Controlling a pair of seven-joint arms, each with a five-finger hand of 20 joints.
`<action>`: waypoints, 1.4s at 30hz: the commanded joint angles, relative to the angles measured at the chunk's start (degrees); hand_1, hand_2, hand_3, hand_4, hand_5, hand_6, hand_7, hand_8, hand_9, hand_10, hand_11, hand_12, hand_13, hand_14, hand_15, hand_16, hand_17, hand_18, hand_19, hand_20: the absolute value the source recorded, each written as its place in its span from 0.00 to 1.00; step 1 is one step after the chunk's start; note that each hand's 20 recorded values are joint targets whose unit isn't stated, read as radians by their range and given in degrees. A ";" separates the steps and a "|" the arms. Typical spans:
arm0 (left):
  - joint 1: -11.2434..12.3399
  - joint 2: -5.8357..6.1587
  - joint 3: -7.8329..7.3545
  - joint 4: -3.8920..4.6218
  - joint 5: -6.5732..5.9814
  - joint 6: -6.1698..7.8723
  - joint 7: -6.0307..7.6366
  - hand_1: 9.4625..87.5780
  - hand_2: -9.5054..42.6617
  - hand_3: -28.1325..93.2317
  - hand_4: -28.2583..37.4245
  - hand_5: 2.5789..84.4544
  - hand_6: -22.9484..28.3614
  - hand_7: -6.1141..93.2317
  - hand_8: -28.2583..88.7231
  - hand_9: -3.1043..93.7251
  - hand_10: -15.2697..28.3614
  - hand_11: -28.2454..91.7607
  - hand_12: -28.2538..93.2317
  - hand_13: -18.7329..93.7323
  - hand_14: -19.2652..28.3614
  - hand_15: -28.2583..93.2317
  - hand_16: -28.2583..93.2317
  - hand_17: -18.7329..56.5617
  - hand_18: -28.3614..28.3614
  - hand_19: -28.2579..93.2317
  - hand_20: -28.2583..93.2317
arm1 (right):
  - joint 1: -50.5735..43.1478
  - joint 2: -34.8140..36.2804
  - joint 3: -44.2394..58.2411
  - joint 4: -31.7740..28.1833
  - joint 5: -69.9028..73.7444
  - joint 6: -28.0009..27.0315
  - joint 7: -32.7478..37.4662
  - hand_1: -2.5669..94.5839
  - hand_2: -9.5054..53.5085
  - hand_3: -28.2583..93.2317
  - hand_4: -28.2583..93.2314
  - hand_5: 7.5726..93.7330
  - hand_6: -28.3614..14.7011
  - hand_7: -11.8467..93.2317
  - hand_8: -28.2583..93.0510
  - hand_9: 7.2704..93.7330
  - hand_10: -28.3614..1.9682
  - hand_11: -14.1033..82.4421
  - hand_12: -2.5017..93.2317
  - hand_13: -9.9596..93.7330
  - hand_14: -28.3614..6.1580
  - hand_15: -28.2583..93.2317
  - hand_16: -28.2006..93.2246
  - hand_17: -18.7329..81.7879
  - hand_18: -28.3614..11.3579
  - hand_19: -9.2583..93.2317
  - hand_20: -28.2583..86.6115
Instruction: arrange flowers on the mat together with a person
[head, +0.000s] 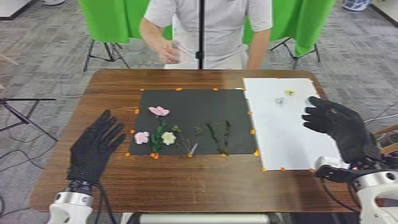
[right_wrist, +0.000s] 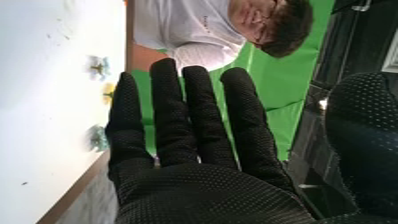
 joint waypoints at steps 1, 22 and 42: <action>2.74 -0.60 0.27 -0.17 -0.68 0.16 -1.27 0.19 0.12 0.81 0.05 0.33 0.50 0.20 0.17 0.26 0.59 0.33 0.38 0.33 0.66 0.35 0.28 0.10 0.88 0.55 0.31 | 0.61 0.46 -0.41 0.07 0.38 0.66 1.96 0.19 0.20 0.93 0.03 0.41 0.55 0.27 0.15 0.39 0.42 0.31 0.26 0.42 0.42 0.47 0.41 0.27 0.14 0.57 0.50; 0.60 -1.32 1.15 0.47 -0.57 -0.03 -2.32 0.20 0.13 0.81 0.06 0.33 0.50 0.20 0.17 0.26 0.59 0.34 0.38 0.34 0.67 0.37 0.28 0.10 0.88 0.56 0.31 | 0.45 -0.57 -2.39 -0.12 0.15 1.46 1.17 0.20 0.19 0.95 0.03 0.31 0.56 0.27 0.15 0.35 0.46 0.31 0.26 0.47 0.41 0.55 0.40 0.27 0.14 0.57 0.50; 0.83 0.08 0.50 -0.30 -0.36 0.90 -0.79 0.20 0.12 0.81 0.06 0.33 0.50 0.20 0.17 0.27 0.59 0.34 0.38 0.34 0.68 0.36 0.27 0.10 0.88 0.55 0.31 | 3.59 -0.53 -3.81 0.10 -1.29 -1.74 1.54 0.21 0.21 0.94 0.04 0.40 0.56 0.26 0.15 0.42 0.48 0.31 0.25 0.46 0.40 0.54 0.39 0.27 0.14 0.57 0.50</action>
